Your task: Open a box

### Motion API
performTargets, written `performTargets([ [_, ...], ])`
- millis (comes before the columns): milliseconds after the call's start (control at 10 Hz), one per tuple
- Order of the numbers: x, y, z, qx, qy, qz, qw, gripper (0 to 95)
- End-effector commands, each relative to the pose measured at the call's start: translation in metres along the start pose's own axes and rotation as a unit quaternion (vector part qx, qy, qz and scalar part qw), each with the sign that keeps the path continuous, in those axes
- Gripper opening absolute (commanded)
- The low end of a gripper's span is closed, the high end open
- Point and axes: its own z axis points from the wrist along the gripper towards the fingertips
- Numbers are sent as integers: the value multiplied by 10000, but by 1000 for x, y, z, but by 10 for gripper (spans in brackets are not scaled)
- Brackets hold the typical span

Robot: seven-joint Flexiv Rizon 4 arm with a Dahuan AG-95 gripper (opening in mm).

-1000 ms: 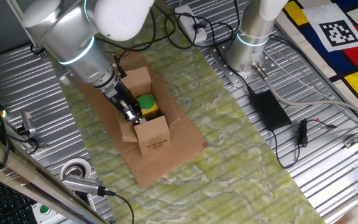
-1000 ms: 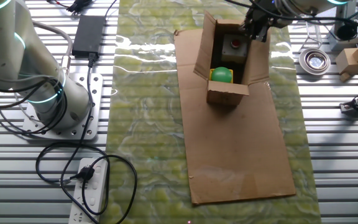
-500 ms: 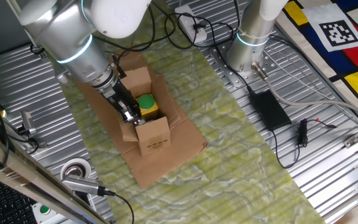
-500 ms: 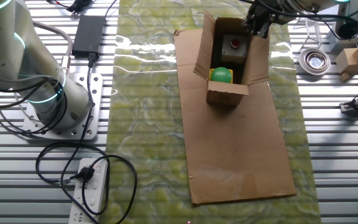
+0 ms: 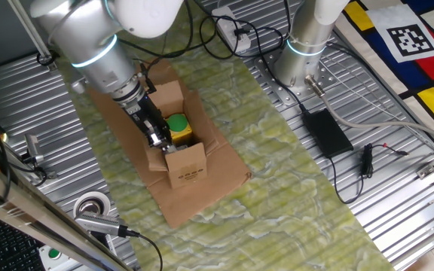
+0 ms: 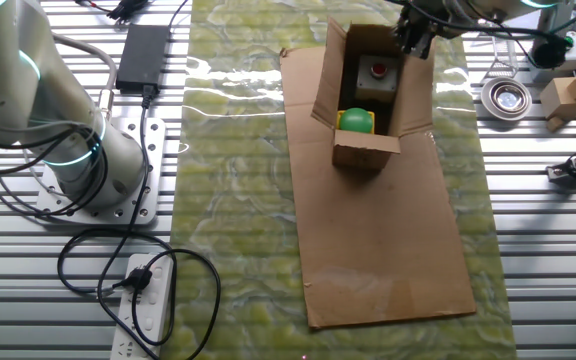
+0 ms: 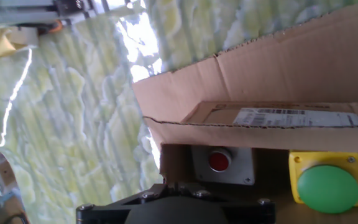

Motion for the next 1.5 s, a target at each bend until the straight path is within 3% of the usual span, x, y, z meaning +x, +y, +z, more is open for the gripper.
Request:
performTargets([
  [100,-2,7,1,15,-5,-22,10000,0],
  [900,4,22,21,-49,-332,2,9994,0],
  [1500,7,27,35,-65,-439,-74,9990,0],
])
